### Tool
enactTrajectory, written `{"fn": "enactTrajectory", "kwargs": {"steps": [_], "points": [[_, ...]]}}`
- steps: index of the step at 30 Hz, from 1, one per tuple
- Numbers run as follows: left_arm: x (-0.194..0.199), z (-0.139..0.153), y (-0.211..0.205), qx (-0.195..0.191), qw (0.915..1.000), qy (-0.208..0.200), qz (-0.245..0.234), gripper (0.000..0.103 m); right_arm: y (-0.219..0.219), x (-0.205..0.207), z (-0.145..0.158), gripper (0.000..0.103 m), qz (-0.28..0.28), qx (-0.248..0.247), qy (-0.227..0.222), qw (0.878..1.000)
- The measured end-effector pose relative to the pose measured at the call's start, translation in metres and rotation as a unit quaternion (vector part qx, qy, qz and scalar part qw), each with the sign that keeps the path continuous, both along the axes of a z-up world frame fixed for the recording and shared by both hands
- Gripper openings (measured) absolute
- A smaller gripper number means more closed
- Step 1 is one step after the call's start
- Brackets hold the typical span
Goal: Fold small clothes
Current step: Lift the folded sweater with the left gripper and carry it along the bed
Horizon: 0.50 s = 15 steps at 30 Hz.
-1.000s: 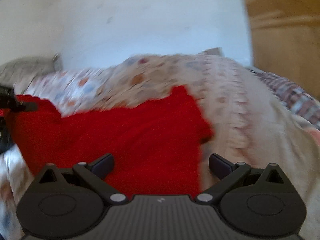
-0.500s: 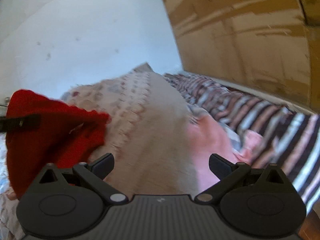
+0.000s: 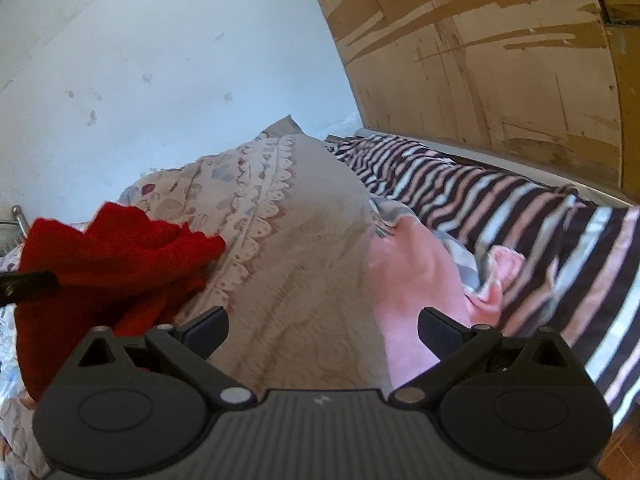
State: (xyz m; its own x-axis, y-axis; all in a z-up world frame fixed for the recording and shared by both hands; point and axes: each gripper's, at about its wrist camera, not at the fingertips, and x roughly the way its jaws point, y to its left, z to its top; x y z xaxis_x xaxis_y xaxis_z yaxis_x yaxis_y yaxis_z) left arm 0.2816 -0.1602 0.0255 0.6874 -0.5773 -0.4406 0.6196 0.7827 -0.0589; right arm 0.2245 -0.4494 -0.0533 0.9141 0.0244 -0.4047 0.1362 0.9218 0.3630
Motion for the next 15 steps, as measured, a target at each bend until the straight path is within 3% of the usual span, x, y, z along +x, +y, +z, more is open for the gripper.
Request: {"fn": "enactTrajectory", "kwargs": {"steps": [4, 9, 11, 13, 15], "points": [[-0.010, 0.010, 0.028, -0.083, 0.9963, 0.020, 0.011, 0.084, 0.005, 0.012, 0.019, 0.103, 0.024, 0.008, -0.012, 1.000], [-0.018, 0.023, 0.064, -0.149, 0.9857, 0.027, 0.074, 0.096, 0.023, 0.034, 0.041, 0.103, 0.077, 0.032, -0.031, 0.996], [-0.014, 0.024, 0.077, -0.162, 0.9789, 0.035, 0.119, 0.097, 0.032, 0.051, 0.043, 0.103, 0.090, 0.044, -0.016, 0.995], [-0.003, 0.021, 0.083, -0.149, 0.9723, 0.055, 0.172, 0.097, 0.034, 0.071, 0.041, 0.103, 0.095, 0.056, -0.011, 0.994], [0.007, 0.016, 0.087, -0.142, 0.9681, 0.076, 0.192, 0.097, 0.028, 0.097, 0.036, 0.101, 0.101, 0.098, 0.003, 0.990]]}}
